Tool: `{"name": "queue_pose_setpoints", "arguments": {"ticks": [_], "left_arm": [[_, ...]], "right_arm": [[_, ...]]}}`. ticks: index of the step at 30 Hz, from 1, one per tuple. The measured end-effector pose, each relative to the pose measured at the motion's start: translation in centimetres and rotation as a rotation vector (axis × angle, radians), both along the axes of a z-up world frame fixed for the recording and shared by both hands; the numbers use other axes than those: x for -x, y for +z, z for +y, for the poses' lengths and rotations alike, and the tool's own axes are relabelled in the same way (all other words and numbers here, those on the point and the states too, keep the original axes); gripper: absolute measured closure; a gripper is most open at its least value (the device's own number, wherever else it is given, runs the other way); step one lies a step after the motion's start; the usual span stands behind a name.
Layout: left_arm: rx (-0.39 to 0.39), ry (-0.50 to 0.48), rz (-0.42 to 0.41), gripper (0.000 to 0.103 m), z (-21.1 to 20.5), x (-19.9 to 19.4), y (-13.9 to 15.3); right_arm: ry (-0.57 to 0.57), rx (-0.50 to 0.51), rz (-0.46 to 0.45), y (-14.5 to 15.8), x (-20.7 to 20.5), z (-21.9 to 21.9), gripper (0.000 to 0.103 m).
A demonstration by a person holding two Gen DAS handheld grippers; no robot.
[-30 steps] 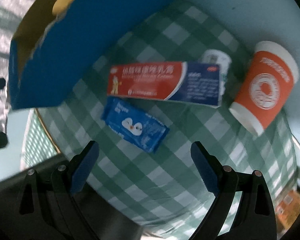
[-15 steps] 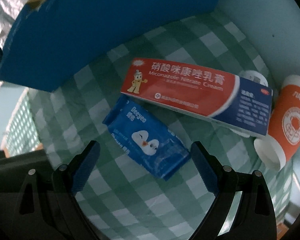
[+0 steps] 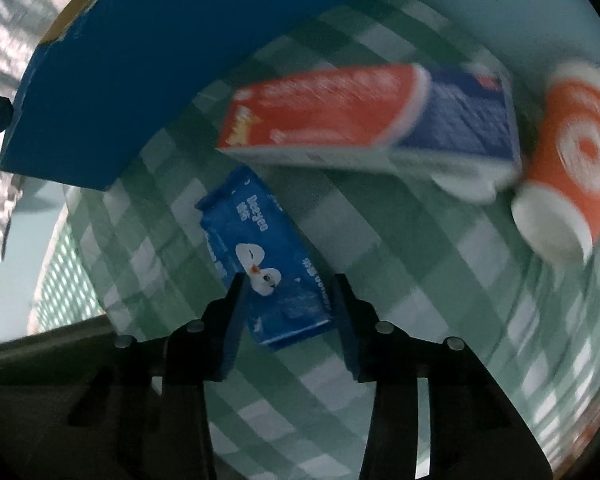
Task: Organize objects
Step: 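Grasp the blue wipe pack with the right tool while the left tool grasps the cream box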
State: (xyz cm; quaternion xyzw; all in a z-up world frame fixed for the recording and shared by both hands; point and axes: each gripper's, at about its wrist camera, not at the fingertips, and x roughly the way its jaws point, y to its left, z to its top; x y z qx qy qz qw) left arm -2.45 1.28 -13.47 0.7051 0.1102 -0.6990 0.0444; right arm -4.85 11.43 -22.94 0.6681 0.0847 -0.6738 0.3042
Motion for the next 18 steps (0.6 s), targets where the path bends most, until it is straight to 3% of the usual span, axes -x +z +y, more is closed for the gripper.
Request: {"name": "queue_pose_setpoints", "arguments": {"ticks": [11,18], "left_arm": [[0.009,-0.071,0.003,0.008,1.9,4.7,-1.3],[0.077,-0.144,-0.021,0.008,2.7,7.2,-3.9]], "right_arm": [[-0.283,-0.013,-0.073,-0.3,0.1,8.2,0.066],[-0.433,-0.003,-0.1,-0.4,0.2,12.8,0.066]]}}
